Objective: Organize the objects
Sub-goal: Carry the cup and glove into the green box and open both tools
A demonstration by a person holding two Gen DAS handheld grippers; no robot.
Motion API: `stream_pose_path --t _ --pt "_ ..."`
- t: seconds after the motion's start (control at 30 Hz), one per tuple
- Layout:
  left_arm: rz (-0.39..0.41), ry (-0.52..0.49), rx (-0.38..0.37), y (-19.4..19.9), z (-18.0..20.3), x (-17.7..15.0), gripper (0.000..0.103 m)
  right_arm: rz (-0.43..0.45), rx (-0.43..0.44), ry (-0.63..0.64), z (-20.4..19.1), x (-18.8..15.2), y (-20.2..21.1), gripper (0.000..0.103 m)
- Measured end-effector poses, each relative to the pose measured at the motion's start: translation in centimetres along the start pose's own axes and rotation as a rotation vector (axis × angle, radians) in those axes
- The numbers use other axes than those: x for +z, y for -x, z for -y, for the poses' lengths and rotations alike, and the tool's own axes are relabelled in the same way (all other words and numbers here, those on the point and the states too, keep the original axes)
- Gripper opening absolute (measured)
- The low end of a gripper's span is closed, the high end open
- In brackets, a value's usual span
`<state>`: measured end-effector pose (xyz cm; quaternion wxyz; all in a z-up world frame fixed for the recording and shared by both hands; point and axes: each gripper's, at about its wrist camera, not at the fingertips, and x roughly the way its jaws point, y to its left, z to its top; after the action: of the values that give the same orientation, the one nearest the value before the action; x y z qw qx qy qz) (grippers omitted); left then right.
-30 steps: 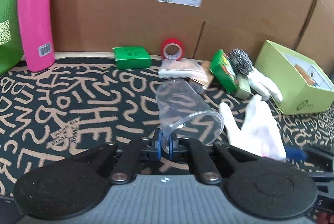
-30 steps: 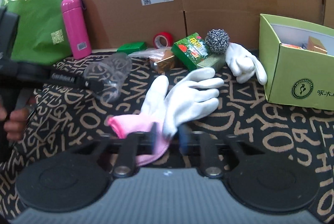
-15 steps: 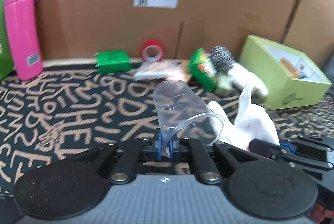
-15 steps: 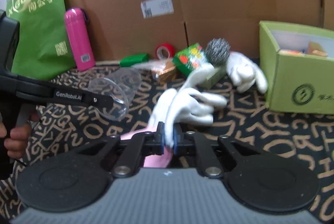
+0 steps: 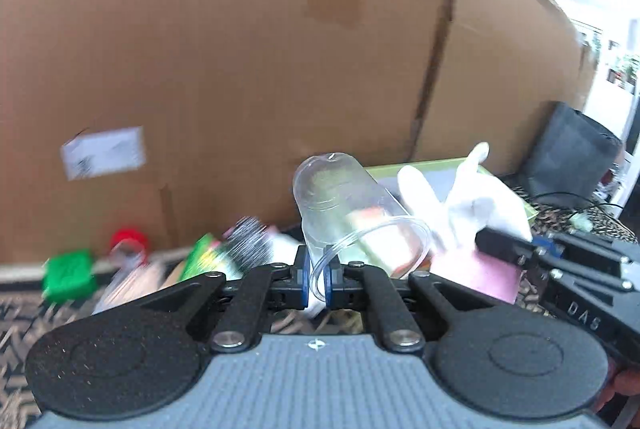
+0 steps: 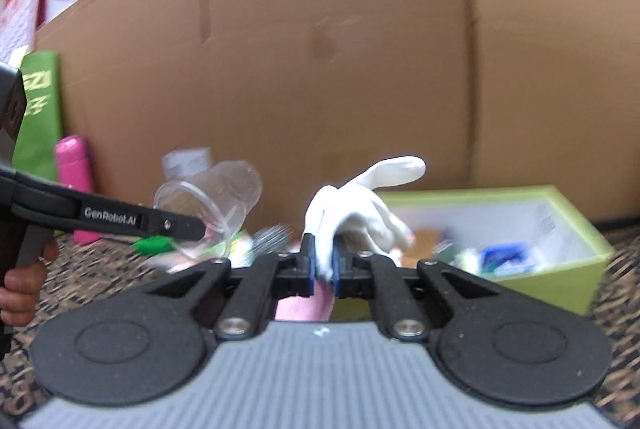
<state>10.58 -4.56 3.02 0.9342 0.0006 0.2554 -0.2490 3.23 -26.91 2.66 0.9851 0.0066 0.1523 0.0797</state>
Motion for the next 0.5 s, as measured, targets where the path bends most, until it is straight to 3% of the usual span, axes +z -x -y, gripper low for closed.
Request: stream_pose_path --t 0.3,0.5 --pt "-0.039 -0.065 -0.008 -8.3 4.4 3.6 0.006 0.018 -0.201 0.023 7.3 2.6 -3.5 0.008" --pt "-0.089 -0.114 -0.006 -12.1 6.1 3.1 0.006 -0.100 -0.174 -0.001 10.1 1.0 -8.6 0.008"
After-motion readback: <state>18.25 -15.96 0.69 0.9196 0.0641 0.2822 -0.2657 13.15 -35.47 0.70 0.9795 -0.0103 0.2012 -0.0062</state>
